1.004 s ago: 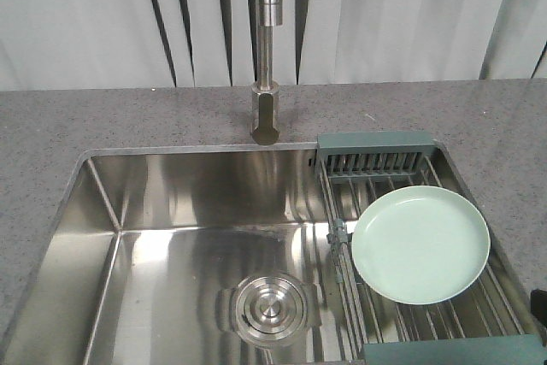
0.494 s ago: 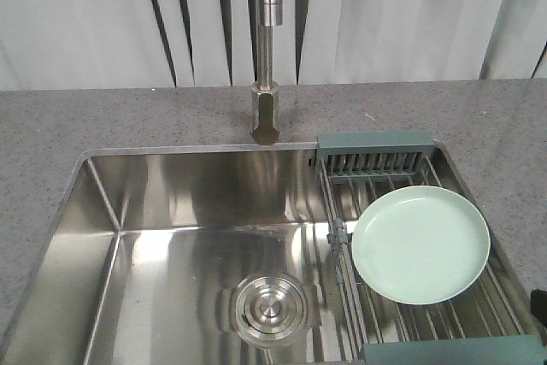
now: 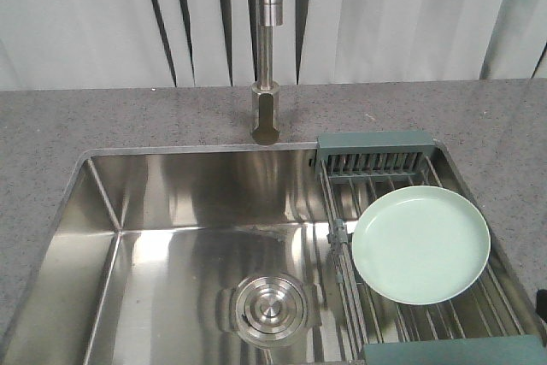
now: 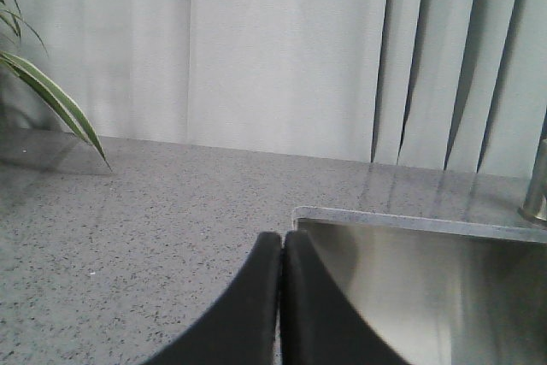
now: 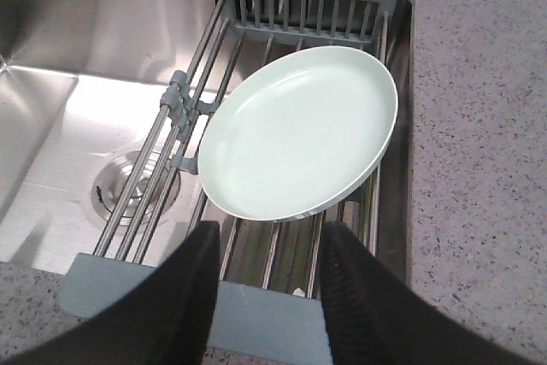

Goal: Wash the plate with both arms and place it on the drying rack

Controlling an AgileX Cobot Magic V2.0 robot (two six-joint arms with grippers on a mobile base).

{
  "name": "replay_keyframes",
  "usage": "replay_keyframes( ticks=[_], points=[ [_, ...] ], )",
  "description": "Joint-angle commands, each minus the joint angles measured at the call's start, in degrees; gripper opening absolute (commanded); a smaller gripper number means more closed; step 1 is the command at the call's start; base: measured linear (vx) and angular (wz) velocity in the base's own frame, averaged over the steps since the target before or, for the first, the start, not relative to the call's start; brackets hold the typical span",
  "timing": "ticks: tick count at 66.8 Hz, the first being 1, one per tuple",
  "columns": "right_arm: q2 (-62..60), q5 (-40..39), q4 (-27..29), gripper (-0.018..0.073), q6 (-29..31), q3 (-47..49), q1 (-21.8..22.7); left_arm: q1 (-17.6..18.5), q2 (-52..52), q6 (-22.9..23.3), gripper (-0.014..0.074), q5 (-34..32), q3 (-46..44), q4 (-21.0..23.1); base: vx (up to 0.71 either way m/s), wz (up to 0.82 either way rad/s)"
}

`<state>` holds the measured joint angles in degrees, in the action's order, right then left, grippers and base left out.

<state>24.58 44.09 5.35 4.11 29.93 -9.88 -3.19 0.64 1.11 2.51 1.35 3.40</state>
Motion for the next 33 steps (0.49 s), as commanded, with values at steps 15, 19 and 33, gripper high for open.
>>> replay_keyframes(
  ticks=[15, 19, 33],
  points=[
    [-7.35, -9.68, 0.01, 0.028, 0.27, -5.63, 6.32, 0.02, 0.83, 0.43, -0.0006, -4.34, -1.29, 0.21, 0.0, 0.0],
    [-9.77, -13.34, 0.33, 0.028, 0.27, -8.42, 7.81, 0.02, 0.83, 0.43, -0.0006, -4.34, -1.29, 0.21, 0.0, 0.0],
    [-17.11, -25.81, 1.19, 0.0276, 0.27, -17.15, 10.12, 0.02, 0.83, 0.43, -0.0006, -4.34, -1.29, 0.21, 0.0, 0.0]
  ],
)
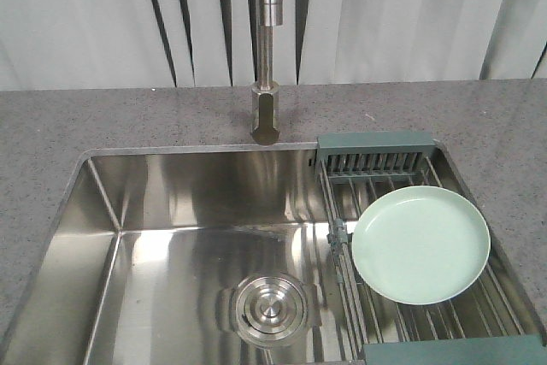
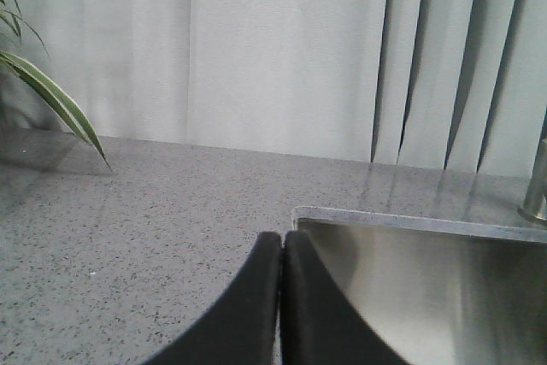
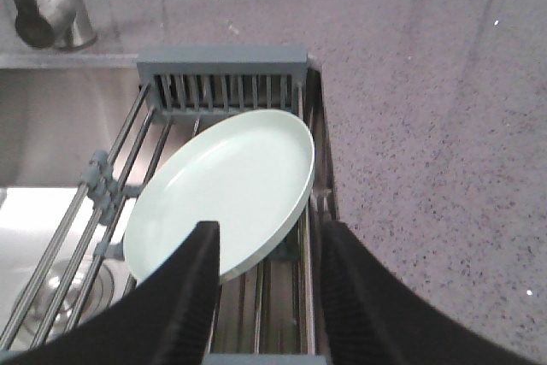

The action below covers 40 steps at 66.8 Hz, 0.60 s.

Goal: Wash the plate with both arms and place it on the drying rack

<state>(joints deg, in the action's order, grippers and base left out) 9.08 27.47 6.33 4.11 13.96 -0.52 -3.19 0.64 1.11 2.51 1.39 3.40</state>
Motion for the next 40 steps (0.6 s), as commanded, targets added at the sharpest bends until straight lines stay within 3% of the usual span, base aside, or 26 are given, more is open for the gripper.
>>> replay_keyframes(
  ticks=[1, 11, 35, 40],
  points=[
    [-1.97, -9.89, 0.21, 0.0274, 0.27, -1.67, 0.84, 0.02, 0.83, 0.43, -0.0006, -4.34, -1.33, 0.21, 0.0, 0.0],
    [-6.21, -17.36, 0.37, 0.0217, 0.27, -6.83, 2.8, 0.02, 0.83, 0.43, -0.0006, -4.34, -1.33, 0.21, 0.0, 0.0],
    [-9.96, -28.34, 0.11, 0.0085, 0.46, -15.81, 2.77, 0.02, 0.83, 0.43, -0.0006, -4.34, -1.33, 0.21, 0.0, 0.0],
    [-9.96, -27.47, 0.16, 0.0077, 0.46, -15.79, 2.77, 0.02, 0.83, 0.43, -0.0006, -4.34, -1.33, 0.21, 0.0, 0.0]
  ],
)
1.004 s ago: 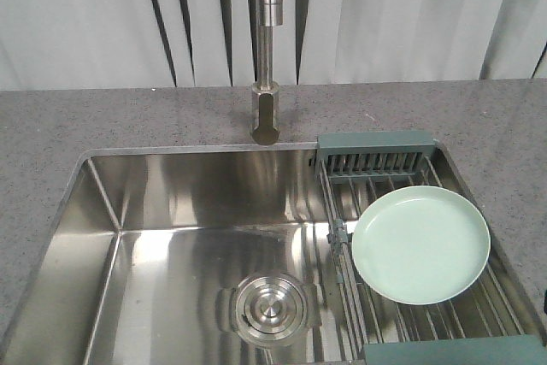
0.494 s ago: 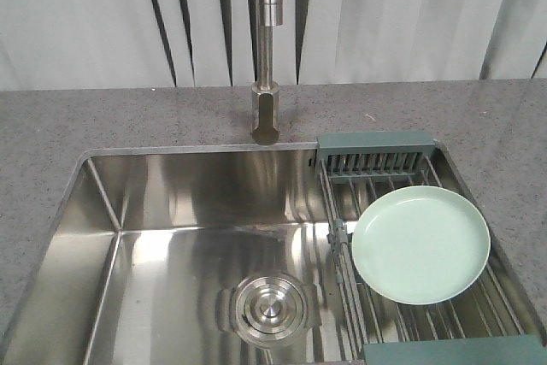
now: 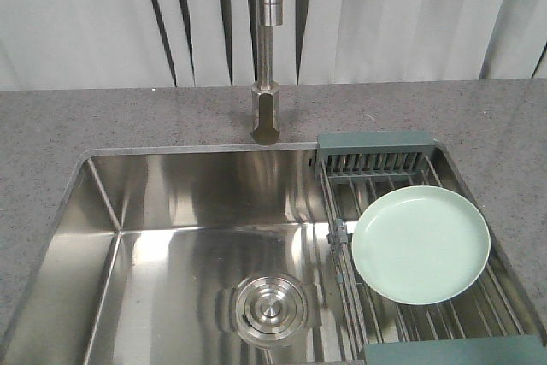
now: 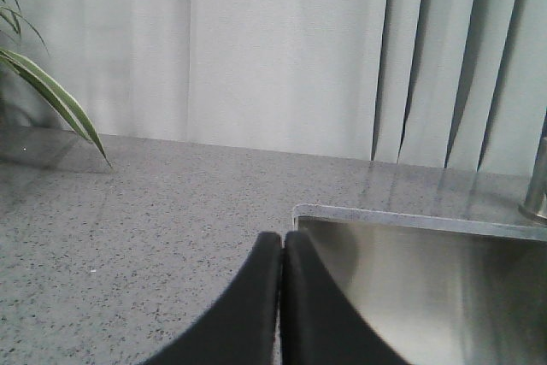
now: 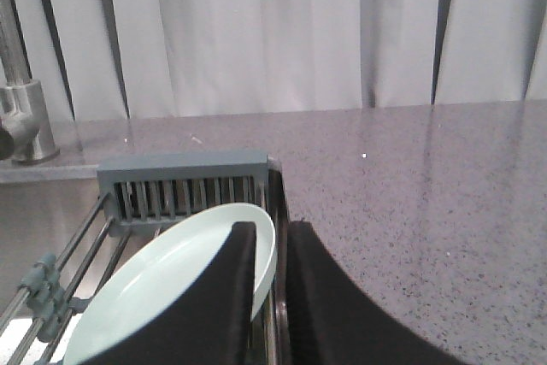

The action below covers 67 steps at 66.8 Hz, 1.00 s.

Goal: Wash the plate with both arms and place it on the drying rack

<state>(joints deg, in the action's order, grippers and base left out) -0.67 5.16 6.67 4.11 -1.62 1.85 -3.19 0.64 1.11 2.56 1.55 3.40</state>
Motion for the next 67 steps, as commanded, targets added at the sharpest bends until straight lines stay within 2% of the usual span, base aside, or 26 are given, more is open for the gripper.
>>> replay_keyframes(
  ticks=[1, 29, 35, 45, 67],
  points=[
    [-0.21, -5.16, -0.19, 0.0077, 0.46, -0.21, 0.41, 0.02, 0.83, 0.43, -0.0006, -4.39, -1.49, 0.21, 0.0, 0.0],
    [-0.21, -5.16, -0.62, 0.0078, 0.66, -0.17, 0.41, 0.02, 0.83, 0.43, -0.0006, -4.39, -1.49, 0.21, 0.0, 0.0],
    [-0.21, -5.16, -3.65, 0.0078, -0.45, -0.17, 0.41, 0.02, 0.83, 0.43, -0.0006, -4.39, -1.49, 0.21, 0.0, 0.0],
    [-0.21, -4.72, -9.58, 0.0078, -5.78, -0.17, 0.41, 0.02, 0.83, 0.43, -0.0006, -4.39, -1.49, 0.21, 0.0, 0.0],
    [-0.21, -4.39, -8.93, 0.0078, -5.59, -0.17, 0.41, 0.02, 0.83, 0.43, -0.0006, -4.39, -1.49, 0.21, 0.0, 0.0]
  ],
)
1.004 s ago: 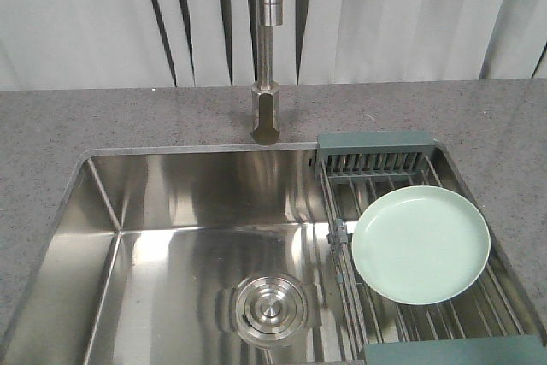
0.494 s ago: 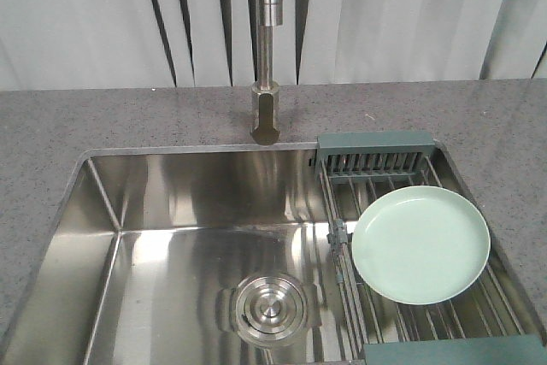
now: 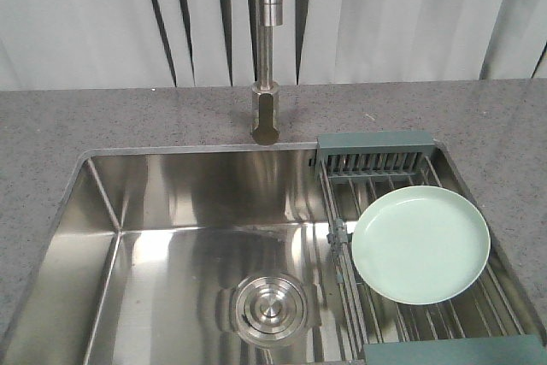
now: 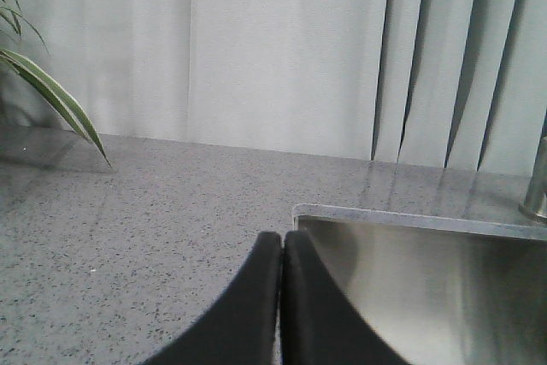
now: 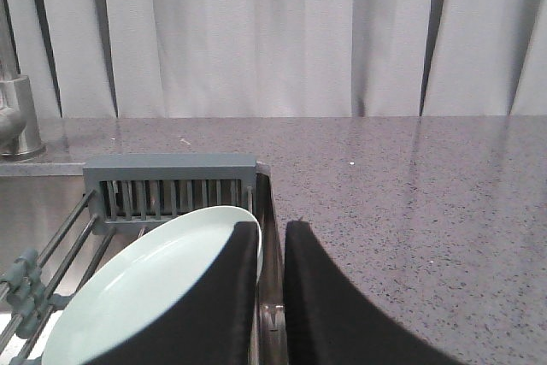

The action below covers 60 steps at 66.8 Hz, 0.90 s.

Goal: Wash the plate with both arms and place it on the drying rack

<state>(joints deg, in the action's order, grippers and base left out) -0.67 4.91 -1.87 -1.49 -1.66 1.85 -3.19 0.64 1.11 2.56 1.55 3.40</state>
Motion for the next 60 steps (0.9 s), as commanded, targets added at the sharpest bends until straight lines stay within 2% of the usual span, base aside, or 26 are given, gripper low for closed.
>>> replay_keyframes(
  ticks=[1, 31, 42, 60],
  points=[
    [-0.21, -4.14, -0.4, 0.0078, 0.0, -0.13, 0.41, 0.02, 0.83, 0.43, -0.0006, -4.39, -1.49, 0.21, 0.0, 0.0],
    [-0.21, -3.82, -0.69, 0.0078, 0.48, -0.13, 0.41, 0.02, 0.83, 0.43, -0.0006, -4.39, -1.49, 0.21, 0.0, 0.0],
    [-0.21, -3.87, -0.49, 0.0078, 4.17, -0.13, 0.41, 0.02, 0.83, 0.43, -0.0006, -4.39, -1.49, 0.21, 0.0, 0.0],
    [-0.21, -3.87, -0.15, 0.0078, 4.14, -0.07, 0.41, 0.02, 0.83, 0.43, -0.0006, -4.39, -1.49, 0.21, 0.0, 0.0]
  ],
)
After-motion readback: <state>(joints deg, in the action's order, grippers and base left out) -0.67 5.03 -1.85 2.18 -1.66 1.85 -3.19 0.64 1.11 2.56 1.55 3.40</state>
